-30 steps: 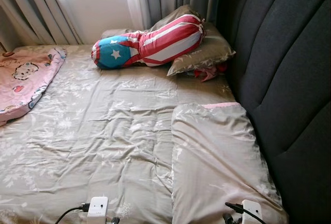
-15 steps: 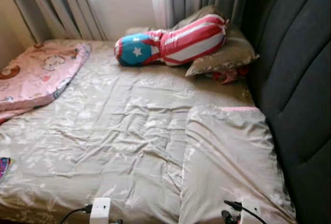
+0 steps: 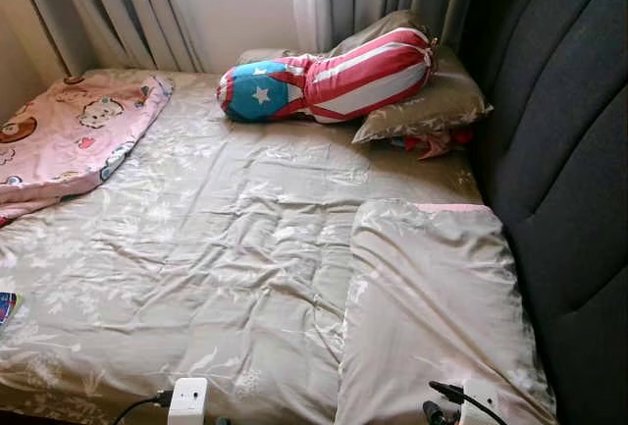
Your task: Clean up the room
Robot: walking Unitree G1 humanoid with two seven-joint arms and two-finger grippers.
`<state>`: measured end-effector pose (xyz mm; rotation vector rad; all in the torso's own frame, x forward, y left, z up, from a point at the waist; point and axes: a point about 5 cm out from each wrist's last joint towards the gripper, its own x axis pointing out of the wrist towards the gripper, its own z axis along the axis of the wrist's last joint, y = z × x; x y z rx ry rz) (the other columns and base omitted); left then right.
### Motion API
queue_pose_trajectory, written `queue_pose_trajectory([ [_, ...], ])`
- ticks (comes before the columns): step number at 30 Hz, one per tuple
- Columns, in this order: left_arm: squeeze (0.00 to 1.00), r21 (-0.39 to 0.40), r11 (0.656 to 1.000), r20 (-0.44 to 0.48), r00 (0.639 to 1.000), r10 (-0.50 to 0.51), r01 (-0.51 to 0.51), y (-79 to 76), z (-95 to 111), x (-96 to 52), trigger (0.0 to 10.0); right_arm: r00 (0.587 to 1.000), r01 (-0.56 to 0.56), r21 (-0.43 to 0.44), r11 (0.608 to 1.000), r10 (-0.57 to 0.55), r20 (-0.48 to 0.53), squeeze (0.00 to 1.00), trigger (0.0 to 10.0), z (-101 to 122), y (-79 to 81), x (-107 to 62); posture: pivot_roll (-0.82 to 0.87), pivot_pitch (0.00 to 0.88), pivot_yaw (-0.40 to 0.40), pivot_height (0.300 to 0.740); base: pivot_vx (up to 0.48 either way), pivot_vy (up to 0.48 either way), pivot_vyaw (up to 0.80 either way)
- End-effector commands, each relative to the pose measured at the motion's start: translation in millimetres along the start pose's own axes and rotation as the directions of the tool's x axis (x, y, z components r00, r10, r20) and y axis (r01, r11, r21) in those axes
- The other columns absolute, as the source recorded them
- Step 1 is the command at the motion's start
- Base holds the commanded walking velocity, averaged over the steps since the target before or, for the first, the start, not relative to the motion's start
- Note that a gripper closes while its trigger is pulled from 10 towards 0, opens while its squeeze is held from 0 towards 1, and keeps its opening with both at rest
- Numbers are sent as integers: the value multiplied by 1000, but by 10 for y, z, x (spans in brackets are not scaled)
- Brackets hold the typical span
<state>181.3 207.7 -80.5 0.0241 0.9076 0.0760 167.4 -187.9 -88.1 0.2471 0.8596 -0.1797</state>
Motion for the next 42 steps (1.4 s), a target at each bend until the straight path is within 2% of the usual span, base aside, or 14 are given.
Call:
queue_pose_trajectory([
  [1, 0, -3, 1000, -19, 1000, 9, -9, 54, -22, -6, 10000, 1000, 9, 15, 1000, -9, 13, 0, 10000, 23, -17, 1, -91, 0, 2, 740, 0, 244, 0],
  [42, 0, 8, 1000, -26, 1000, 16, -15, 71, -34, -10, 10000, 1000, -2, 23, 1000, 2, -2, 0, 10000, -3, 14, 2, -84, 0, 4, 740, 0, 314, 0],
])
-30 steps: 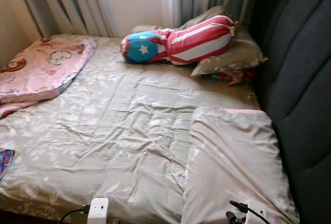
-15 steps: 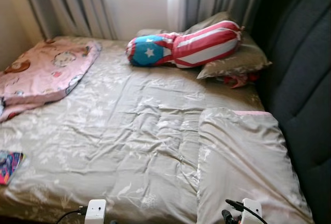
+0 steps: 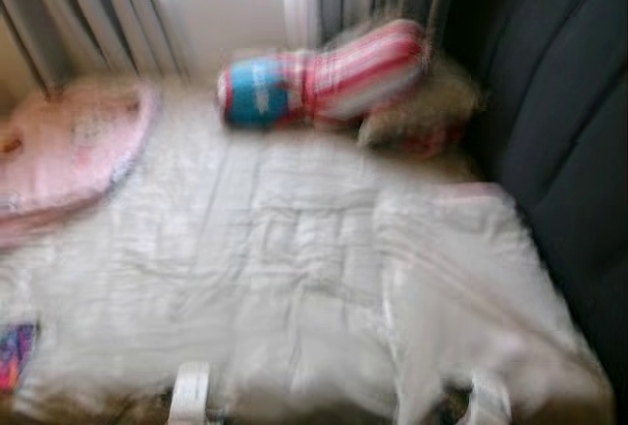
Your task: Clean up the room
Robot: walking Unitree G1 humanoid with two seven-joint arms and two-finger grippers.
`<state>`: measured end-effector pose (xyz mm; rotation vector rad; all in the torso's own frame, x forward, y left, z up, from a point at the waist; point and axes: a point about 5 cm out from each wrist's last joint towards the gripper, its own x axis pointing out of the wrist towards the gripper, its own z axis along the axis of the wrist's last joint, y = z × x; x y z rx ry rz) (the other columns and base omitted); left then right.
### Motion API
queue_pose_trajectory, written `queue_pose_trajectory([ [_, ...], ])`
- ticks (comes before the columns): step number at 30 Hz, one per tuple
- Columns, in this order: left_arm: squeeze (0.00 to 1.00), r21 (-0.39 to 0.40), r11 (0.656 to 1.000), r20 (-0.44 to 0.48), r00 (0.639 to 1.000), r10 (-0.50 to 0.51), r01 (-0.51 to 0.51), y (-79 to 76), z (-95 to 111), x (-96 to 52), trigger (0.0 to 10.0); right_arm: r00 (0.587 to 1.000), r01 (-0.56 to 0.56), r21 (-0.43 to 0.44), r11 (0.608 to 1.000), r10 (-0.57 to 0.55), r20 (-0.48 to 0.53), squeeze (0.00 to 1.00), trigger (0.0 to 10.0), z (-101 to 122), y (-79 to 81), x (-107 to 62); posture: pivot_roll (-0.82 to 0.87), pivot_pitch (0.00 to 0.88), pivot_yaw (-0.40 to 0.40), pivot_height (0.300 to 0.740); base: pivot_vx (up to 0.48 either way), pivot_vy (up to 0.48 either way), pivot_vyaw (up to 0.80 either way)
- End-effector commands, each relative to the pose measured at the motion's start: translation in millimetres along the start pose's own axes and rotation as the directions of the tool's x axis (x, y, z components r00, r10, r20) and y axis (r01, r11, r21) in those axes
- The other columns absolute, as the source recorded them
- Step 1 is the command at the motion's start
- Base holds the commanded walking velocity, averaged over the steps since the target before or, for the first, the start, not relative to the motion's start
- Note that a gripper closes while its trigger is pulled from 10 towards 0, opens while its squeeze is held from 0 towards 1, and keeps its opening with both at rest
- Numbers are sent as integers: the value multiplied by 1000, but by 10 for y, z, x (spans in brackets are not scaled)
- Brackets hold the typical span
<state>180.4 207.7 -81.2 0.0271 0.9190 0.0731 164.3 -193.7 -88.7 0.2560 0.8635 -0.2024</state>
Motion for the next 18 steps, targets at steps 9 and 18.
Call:
queue_pose_trajectory([
  [9, 0, 2, 1000, -15, 1000, 18, -18, 66, -25, -9, 10000, 1000, -30, 6, 1000, 30, -1, 0, 10000, -3, 98, 12, -83, 0, 4, 740, 0, 337, 0],
  [18, 0, 0, 1000, -15, 1000, 19, -19, 70, -29, -11, 10000, 999, -53, -24, 998, 53, 1, 0, 10000, -8, 124, 10, -77, 0, 4, 740, 0, 337, 299],
])
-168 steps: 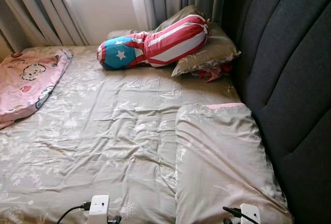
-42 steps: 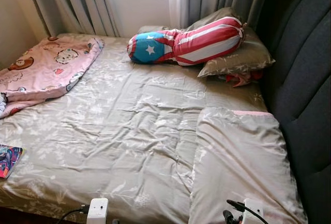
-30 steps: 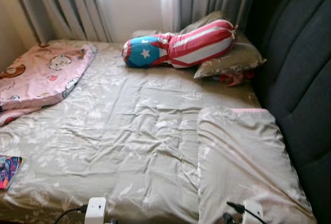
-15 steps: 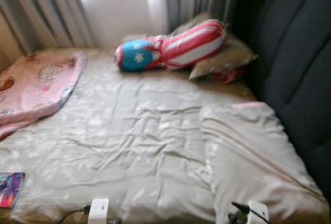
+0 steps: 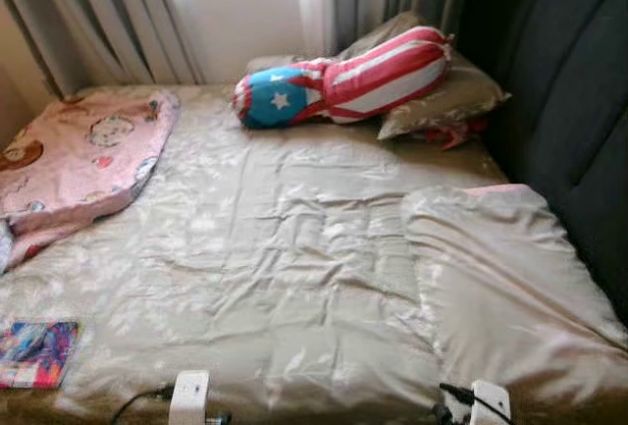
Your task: Clean up the room
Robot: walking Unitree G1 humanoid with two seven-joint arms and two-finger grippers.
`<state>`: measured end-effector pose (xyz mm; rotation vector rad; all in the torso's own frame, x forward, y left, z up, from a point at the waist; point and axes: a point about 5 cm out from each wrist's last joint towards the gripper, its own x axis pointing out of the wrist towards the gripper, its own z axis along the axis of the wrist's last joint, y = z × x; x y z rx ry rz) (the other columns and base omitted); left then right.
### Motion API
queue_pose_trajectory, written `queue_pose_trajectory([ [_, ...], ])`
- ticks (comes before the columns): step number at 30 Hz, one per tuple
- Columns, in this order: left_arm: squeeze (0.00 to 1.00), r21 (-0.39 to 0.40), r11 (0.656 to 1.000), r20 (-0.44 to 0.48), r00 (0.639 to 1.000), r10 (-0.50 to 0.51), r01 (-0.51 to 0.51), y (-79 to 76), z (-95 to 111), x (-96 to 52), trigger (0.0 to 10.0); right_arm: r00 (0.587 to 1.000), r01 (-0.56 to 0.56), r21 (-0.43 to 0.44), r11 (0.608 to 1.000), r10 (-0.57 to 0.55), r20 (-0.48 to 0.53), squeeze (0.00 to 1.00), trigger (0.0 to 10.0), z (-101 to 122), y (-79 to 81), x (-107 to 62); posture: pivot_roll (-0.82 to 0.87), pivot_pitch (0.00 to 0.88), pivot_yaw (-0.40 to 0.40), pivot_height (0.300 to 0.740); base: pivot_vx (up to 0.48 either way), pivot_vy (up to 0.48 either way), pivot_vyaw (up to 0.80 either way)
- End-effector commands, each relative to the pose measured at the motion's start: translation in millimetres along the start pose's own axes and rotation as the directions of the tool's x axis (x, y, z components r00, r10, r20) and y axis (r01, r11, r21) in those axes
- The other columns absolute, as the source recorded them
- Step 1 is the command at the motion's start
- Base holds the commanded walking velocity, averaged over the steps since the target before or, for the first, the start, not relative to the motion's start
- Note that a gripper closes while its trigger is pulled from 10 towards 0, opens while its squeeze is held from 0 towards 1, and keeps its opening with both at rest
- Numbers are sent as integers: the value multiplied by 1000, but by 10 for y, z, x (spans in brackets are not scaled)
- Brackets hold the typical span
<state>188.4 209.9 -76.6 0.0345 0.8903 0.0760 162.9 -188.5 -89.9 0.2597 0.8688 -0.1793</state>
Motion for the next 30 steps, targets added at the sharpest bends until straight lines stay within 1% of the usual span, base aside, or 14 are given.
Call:
queue_pose_trajectory([
  [1, 0, -4, 1000, -44, 999, 13, -13, 47, -121, -28, 10000, 999, -33, -9, 999, 33, 10, 0, 10000, 26, 84, 16, -76, 0, 4, 740, 0, 337, 800],
  [11, 0, -1, 1000, -43, 999, 13, -13, 46, -120, -28, 10000, 1000, -25, 16, 1000, 25, 6, 0, 10000, 22, 72, 16, -75, 0, 4, 740, 0, 337, 0],
  [30, 0, -8, 1000, -48, 999, 13, -13, 35, -122, -26, 10000, 1000, -24, -5, 1000, 24, -11, 0, 10000, 3, 60, 12, -80, 0, 1, 740, 0, 336, 0],
])
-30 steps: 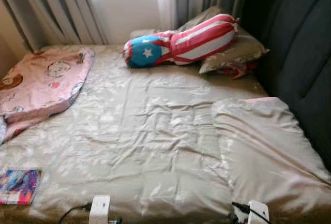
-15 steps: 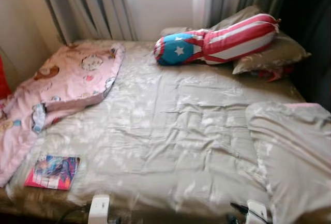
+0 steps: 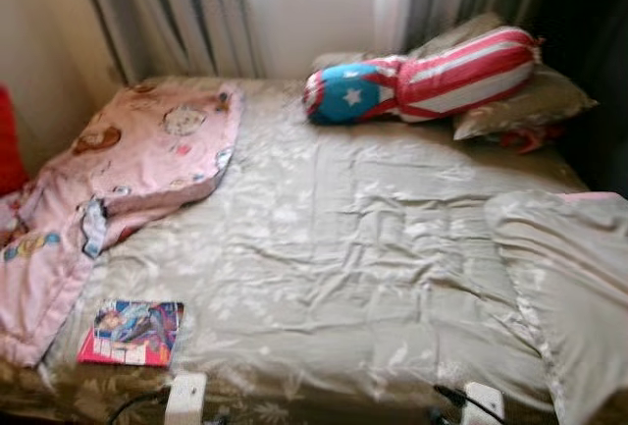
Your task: Clean up the room
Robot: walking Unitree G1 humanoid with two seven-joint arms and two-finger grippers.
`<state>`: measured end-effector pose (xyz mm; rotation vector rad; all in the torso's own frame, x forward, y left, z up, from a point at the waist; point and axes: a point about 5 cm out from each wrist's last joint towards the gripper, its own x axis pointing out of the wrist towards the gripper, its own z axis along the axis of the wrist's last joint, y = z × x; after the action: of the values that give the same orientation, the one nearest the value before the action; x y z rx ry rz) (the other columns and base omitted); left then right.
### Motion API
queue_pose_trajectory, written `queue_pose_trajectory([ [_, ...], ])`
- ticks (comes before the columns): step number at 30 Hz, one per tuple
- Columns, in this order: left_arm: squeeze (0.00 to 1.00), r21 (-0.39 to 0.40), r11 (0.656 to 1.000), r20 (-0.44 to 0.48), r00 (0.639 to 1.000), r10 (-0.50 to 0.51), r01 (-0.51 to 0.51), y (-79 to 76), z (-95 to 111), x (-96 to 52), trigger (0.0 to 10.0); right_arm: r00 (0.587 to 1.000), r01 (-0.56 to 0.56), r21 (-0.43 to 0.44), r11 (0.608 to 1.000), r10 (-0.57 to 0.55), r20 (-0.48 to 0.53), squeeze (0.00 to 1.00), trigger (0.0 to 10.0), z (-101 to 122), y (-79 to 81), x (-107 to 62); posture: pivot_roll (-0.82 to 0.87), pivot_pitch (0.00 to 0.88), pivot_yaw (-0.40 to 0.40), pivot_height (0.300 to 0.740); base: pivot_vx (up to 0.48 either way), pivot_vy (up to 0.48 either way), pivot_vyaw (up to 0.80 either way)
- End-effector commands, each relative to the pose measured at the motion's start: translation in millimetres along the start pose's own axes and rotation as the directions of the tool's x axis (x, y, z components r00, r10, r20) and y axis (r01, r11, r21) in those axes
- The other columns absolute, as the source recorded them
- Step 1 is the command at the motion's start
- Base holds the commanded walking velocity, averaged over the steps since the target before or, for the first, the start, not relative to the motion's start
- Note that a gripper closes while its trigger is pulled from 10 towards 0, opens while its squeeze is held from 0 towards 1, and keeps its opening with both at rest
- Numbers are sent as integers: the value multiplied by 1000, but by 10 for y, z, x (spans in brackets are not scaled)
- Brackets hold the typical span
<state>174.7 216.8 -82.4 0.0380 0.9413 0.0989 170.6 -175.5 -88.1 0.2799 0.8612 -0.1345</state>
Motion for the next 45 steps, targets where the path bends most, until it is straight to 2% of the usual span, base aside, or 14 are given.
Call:
queue_pose_trajectory([
  [1, 0, -5, 1000, 4, 1000, -8, 8, -38, 20, 8, 10000, 1000, 22, -5, 1000, -23, -11, 0, 10000, -24, -82, -20, -80, 0, 1, 740, 0, 337, 0],
  [45, 0, -11, 1000, 4, 1000, -7, 7, -51, 21, 9, 10000, 1000, 15, -23, 1000, -16, -13, 0, 10000, -24, -77, -19, -72, 0, -4, 740, 0, 336, 0],
])
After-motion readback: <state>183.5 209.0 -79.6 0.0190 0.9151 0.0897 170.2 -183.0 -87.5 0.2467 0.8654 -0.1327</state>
